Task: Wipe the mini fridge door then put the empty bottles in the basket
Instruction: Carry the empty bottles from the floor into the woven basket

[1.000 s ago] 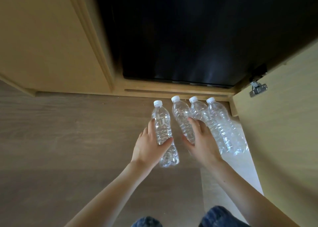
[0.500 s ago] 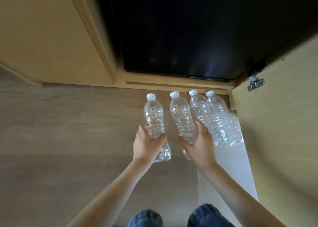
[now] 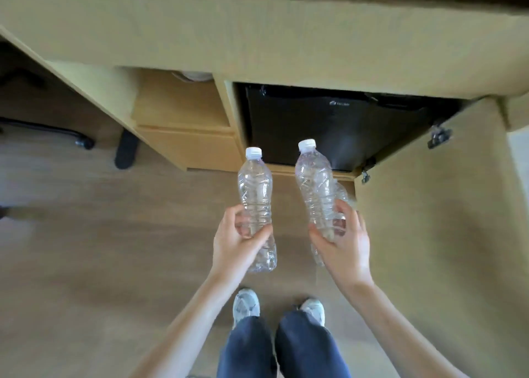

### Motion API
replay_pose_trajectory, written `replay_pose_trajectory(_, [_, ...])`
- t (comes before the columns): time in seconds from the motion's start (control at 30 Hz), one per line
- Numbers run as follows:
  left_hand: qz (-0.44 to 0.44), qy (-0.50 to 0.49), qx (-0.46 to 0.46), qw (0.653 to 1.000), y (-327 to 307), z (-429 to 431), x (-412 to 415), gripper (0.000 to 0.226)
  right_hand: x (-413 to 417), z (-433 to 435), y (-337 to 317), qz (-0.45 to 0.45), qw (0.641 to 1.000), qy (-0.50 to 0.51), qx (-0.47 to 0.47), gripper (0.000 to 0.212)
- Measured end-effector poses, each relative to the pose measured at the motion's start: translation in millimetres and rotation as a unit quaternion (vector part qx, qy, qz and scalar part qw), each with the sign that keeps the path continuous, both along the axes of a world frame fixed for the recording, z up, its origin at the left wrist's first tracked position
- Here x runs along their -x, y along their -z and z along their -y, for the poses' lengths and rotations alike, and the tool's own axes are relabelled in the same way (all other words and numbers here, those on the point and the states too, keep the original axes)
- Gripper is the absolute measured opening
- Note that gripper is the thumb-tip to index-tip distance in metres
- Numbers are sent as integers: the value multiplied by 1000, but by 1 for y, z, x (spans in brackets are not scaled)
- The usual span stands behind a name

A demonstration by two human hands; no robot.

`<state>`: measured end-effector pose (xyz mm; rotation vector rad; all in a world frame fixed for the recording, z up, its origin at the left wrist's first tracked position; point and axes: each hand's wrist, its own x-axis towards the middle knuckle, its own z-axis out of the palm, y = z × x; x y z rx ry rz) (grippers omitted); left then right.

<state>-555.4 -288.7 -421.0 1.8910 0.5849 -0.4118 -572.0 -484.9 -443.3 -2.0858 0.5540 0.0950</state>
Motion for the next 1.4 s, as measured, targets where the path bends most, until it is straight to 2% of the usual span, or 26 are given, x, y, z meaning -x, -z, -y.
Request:
replay_pose_trajectory(0.17, [14, -7, 18, 1000, -195, 8, 31, 56, 24, -8, -196, 6, 1000, -17, -15, 66])
replay_pose_trajectory(0.3, [61, -5, 36, 997, -323, 19, 54, 49, 44, -3, -322, 56, 998, -20, -15, 61])
replay_pose_trajectory(0.43, [116, -4, 46, 992, -397, 26, 61, 62, 50, 4, -398, 107, 994, -10, -37, 57])
replay_pose_trajectory(0.57, [190, -5, 66, 980, -461, 35, 65, 59, 53, 18, -456, 176, 983, -2, -43, 54])
replay_pose_trajectory(0.7, [235, -10, 95, 967, -490, 42, 70, 47, 61, 29, -484, 231, 972, 0, -43, 57])
replay_pose_trajectory(1.0, [238, 13, 102, 966, -482, 55, 78, 48, 83, 44, -490, 257, 966, 31, -29, 59])
replay_pose_trajectory(1.2, [246, 148, 117, 951, -494, 70, 62, 50, 115, 55, -499, 271, 952, 144, 1, 62])
replay_pose_trajectory(1.3, [216, 237, 164, 933, -500, 82, 57, 50, 143, 54, -504, 284, 930, 232, 31, 58])
replay_pose_trajectory(1.4, [196, 333, 184, 903, -504, 94, 59, 53, 180, 45, -503, 289, 898, 326, 60, 65])
